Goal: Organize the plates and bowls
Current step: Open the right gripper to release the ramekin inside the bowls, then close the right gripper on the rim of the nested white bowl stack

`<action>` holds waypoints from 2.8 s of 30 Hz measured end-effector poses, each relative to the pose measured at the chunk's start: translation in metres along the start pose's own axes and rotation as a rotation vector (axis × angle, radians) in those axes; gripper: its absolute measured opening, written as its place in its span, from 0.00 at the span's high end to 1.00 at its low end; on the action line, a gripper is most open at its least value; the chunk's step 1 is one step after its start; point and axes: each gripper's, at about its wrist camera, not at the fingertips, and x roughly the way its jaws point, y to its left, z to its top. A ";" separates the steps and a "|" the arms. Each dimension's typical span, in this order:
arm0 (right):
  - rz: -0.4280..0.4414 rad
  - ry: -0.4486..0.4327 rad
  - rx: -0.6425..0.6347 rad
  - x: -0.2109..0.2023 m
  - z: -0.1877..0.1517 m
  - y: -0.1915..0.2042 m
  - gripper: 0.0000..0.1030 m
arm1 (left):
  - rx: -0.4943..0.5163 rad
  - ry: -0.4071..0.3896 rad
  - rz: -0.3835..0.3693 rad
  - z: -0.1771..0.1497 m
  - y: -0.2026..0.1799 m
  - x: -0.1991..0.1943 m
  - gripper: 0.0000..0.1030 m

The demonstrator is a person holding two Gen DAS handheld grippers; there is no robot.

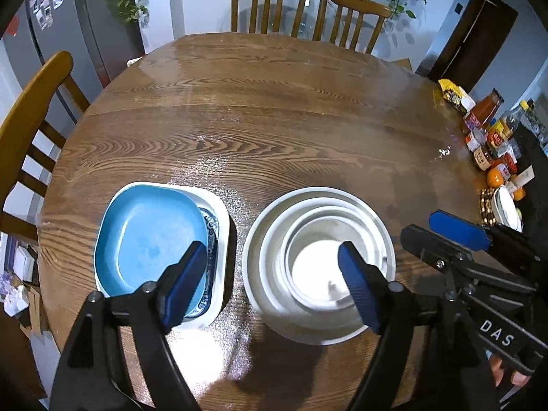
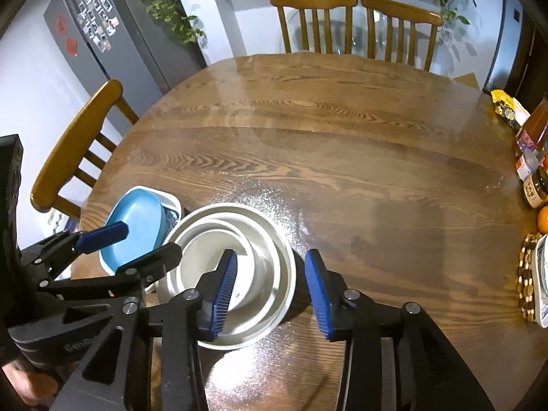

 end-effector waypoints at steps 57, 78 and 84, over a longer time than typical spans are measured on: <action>0.110 0.146 0.100 0.035 -0.010 -0.048 0.58 | -0.253 0.131 -0.073 -0.035 0.048 0.008 0.24; 0.130 0.158 0.100 0.039 -0.010 -0.047 0.71 | -0.276 0.160 -0.070 -0.036 0.058 0.008 0.38; 0.130 0.174 0.090 0.043 -0.010 -0.044 0.78 | -0.266 0.177 -0.055 -0.035 0.053 0.014 0.50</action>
